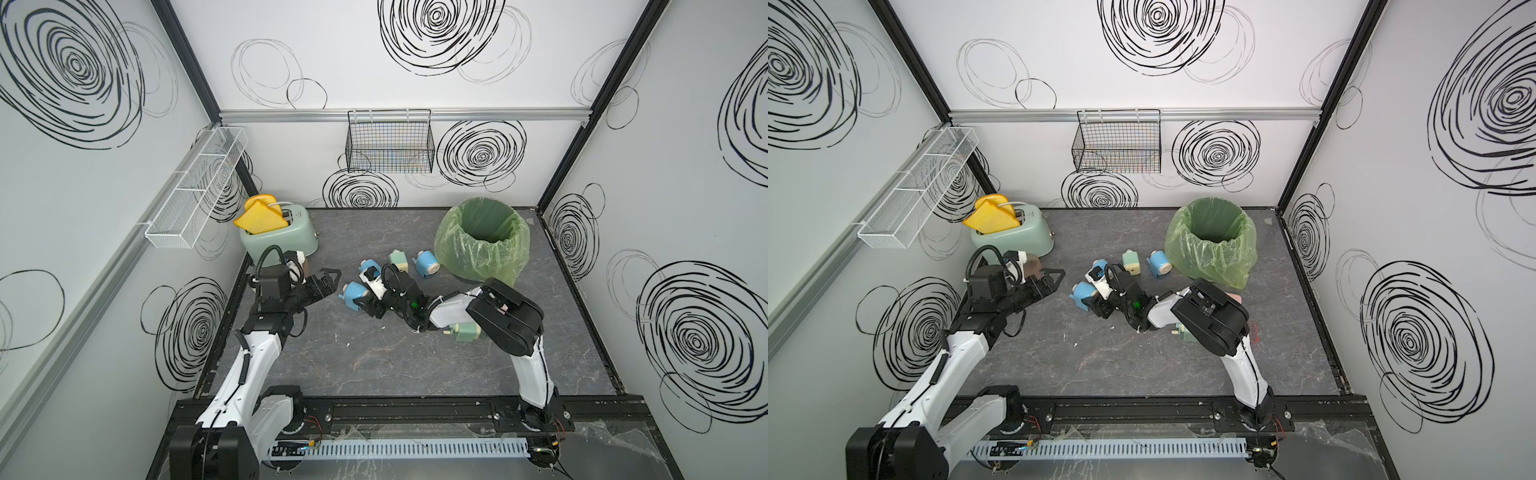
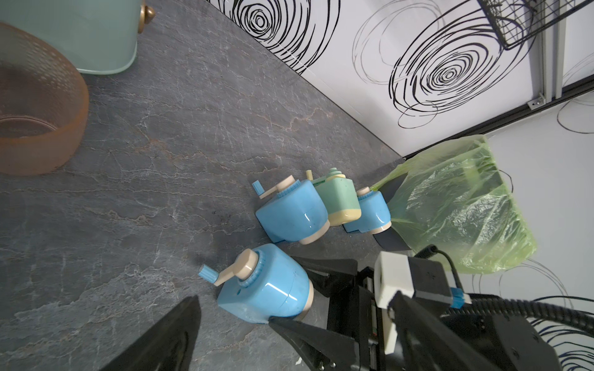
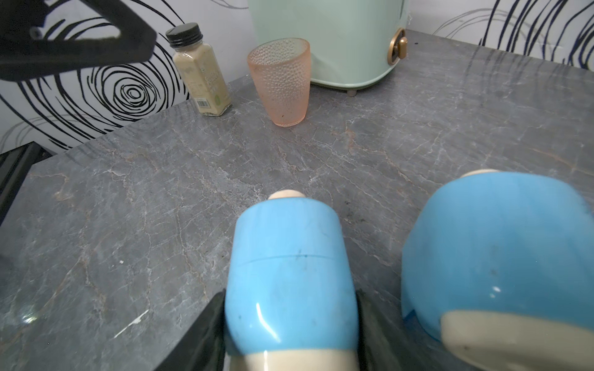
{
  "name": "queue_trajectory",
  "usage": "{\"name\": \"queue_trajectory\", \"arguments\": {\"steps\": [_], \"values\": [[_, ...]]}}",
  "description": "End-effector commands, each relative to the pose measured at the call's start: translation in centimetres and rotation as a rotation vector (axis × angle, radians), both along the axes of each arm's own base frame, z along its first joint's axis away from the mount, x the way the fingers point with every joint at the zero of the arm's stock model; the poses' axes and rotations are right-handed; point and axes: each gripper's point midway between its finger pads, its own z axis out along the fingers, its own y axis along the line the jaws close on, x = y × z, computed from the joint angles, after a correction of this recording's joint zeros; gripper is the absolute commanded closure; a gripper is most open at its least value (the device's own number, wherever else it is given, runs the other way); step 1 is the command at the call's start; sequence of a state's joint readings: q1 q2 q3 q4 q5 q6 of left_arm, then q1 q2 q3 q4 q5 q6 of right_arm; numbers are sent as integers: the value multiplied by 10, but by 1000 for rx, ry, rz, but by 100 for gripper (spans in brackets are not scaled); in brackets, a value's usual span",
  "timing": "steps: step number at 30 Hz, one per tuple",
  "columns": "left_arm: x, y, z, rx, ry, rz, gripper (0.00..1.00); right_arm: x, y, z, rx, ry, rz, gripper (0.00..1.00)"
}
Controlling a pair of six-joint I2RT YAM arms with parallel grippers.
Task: Take out the pencil sharpener tray and clean the shavings
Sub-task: Pick up the pencil sharpener from the center of the board.
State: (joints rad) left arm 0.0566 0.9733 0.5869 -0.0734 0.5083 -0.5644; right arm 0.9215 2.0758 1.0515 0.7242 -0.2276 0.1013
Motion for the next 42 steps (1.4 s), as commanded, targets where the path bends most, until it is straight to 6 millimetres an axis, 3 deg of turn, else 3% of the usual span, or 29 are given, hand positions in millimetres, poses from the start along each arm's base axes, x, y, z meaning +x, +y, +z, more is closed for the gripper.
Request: {"name": "queue_trajectory", "arguments": {"steps": [1, 8, 11, 16, 21, 27, 32, 37, 42], "values": [[3, -13, 24, -22, -104, -72, 3, -21, -5, 22, 28, 13, 70, 67], [-21, -73, 71, -145, -302, -385, 2, -70, -48, 56, 12, 169, 248, 71], [-43, -104, 90, -195, -374, -547, 7, -86, -77, 80, 32, 259, 312, 71], [-80, -140, 113, -183, -468, -725, 2, -113, -121, 129, 65, 283, 394, 72], [-111, -168, 132, -162, -573, -837, 1, -130, -149, 172, 128, 255, 406, 71], [-116, -184, 134, -163, -577, -870, 2, -152, -165, 208, 203, 248, 437, 71], [-140, -200, 138, -166, -617, -976, 3, -154, -174, 222, 226, 228, 404, 71], [-146, -210, 126, -131, -592, -1014, 7, -153, -176, 235, 252, 207, 389, 71], [-141, -211, 124, -120, -588, -996, 23, -154, -175, 239, 257, 207, 405, 71]]}}
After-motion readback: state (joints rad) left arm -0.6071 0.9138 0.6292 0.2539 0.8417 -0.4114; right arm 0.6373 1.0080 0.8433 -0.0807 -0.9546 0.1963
